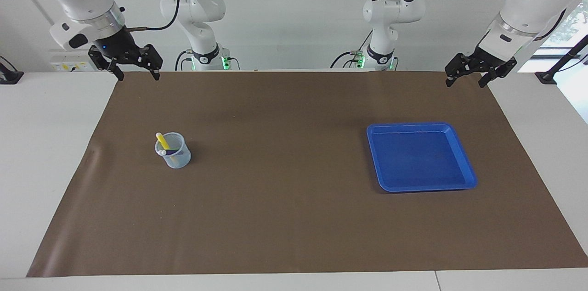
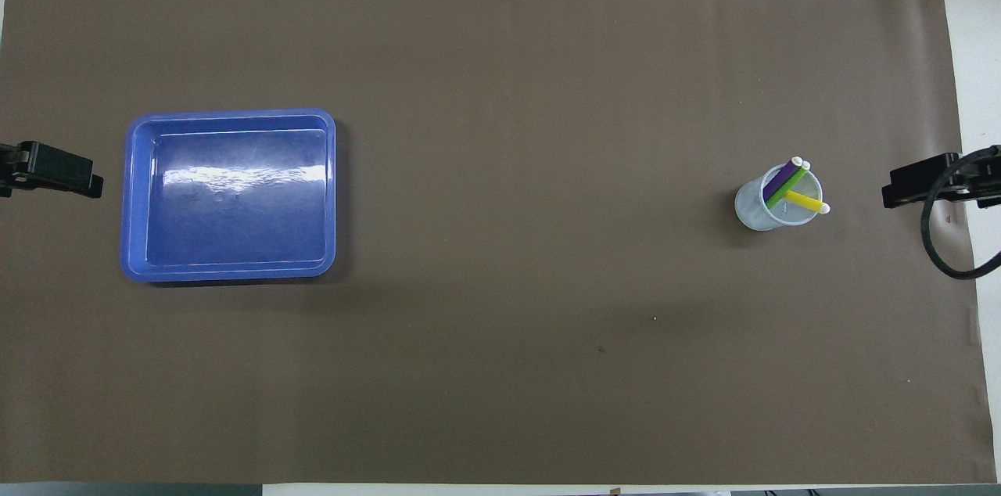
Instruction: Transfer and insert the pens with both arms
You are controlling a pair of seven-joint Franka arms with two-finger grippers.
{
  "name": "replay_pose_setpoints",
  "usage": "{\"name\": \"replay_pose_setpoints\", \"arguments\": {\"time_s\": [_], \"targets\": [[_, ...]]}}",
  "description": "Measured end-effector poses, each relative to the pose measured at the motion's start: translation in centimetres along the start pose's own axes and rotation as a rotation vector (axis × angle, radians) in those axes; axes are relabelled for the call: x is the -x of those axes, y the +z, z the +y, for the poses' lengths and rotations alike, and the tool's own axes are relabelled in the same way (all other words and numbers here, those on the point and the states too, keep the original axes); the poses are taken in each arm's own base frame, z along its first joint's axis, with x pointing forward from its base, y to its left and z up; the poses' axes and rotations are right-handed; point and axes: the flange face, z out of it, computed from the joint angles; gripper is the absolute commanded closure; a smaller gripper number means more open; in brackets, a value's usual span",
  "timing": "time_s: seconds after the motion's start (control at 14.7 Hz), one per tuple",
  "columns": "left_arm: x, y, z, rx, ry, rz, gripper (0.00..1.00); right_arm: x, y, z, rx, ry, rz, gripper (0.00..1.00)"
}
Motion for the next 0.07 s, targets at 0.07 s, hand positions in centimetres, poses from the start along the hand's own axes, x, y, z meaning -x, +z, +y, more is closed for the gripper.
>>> {"name": "replay_pose_setpoints", "arguments": {"time_s": [0.07], "targets": [[0.0,0.0,0.01,0.0,0.0,0.0,0.0,0.0,0.0,0.06,0.0,0.002,0.0,0.0]]}}
